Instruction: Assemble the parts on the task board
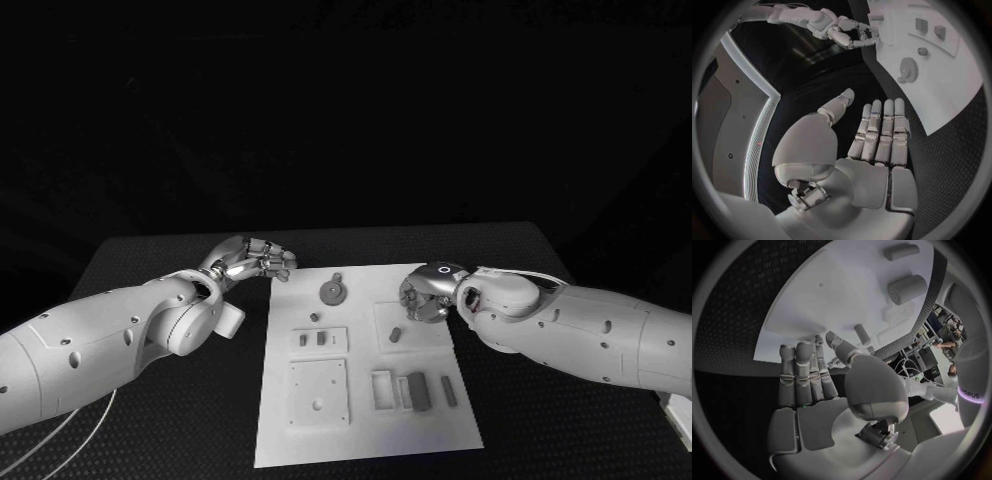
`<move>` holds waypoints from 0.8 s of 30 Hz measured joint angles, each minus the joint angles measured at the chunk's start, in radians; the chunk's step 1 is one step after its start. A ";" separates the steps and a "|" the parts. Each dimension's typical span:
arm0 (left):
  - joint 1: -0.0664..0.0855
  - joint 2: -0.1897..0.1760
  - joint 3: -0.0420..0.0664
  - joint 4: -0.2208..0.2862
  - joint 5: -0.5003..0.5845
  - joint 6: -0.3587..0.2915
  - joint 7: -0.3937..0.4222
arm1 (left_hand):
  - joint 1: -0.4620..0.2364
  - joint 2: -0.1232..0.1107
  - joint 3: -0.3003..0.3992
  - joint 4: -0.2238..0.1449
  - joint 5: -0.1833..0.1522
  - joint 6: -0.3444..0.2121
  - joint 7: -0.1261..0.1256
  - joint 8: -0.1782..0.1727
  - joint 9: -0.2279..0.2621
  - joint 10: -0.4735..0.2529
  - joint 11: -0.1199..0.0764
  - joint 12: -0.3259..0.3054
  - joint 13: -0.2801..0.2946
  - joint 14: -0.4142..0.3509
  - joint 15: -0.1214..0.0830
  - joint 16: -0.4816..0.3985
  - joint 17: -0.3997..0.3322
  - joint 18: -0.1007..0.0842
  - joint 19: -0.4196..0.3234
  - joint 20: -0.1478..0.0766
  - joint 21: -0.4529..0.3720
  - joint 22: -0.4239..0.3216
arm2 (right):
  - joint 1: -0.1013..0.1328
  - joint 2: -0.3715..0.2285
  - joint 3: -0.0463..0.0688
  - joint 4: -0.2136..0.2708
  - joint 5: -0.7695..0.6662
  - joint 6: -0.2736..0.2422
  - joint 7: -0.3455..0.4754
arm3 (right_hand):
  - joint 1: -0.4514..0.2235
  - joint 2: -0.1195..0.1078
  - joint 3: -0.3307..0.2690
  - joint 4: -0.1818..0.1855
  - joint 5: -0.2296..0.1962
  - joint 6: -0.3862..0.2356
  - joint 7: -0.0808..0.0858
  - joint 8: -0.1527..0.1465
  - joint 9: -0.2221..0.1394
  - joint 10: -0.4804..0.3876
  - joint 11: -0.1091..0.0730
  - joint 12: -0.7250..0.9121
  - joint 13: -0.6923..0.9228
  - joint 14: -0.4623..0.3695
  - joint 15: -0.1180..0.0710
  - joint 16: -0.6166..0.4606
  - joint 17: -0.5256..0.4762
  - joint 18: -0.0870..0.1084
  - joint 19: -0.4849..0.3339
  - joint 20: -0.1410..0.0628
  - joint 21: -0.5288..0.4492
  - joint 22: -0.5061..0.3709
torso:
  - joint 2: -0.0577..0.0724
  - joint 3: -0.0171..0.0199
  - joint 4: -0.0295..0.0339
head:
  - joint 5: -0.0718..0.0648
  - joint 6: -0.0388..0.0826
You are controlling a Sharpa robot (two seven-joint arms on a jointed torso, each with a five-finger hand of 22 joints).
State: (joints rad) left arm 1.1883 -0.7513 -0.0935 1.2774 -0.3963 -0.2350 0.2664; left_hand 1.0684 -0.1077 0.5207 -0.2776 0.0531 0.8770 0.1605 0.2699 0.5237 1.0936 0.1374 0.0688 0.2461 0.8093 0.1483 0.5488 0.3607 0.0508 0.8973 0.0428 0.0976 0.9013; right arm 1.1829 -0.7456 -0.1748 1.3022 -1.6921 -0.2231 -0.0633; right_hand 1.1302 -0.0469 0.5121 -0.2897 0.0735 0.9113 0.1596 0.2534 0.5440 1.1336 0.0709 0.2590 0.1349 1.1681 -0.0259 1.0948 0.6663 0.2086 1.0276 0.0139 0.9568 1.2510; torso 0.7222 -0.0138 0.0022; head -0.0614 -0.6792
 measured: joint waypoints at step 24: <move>0.000 -0.002 0.000 0.000 0.001 0.005 -0.002 | 0.008 0.008 -0.003 -0.003 0.000 -0.004 0.004 0.000 -0.003 0.000 0.000 0.000 -0.008 0.007 0.000 -0.008 0.005 0.011 0.004 0.004 -0.004 -0.003 | -0.015 0.026 0.004 -0.025 -0.089 -0.035 -0.013 | 0.041 -0.055 0.223 0.004 -0.004 0.085 -0.029 0.029 -0.015 0.130 -0.016 -0.013 0.048 0.035 -0.031 -0.005 0.019 0.000 0.041 -0.012 -0.002 0.018 | 0.000 0.0010 -0.0006 | 0.004 -0.017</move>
State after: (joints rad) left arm 1.1883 -0.7529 -0.0935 1.2770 -0.3957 -0.2303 0.2646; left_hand 1.0763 -0.0999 0.5179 -0.2804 0.0531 0.8734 0.1640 0.2699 0.5209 1.0935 0.1374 0.0688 0.2378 0.8166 0.1484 0.5411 0.3660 0.0618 0.9009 0.0465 0.0937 0.8981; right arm 1.1680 -0.7200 -0.1704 1.2767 -1.7808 -0.2583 -0.0765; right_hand 1.1710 -0.1023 0.7348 -0.2856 0.0695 0.9964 0.1305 0.2823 0.5289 1.2640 0.0551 0.2456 0.1830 1.2032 -0.0568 1.0894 0.6851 0.2085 1.0689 0.0020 0.9543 1.2690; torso 0.7223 -0.0128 0.0016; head -0.0574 -0.6963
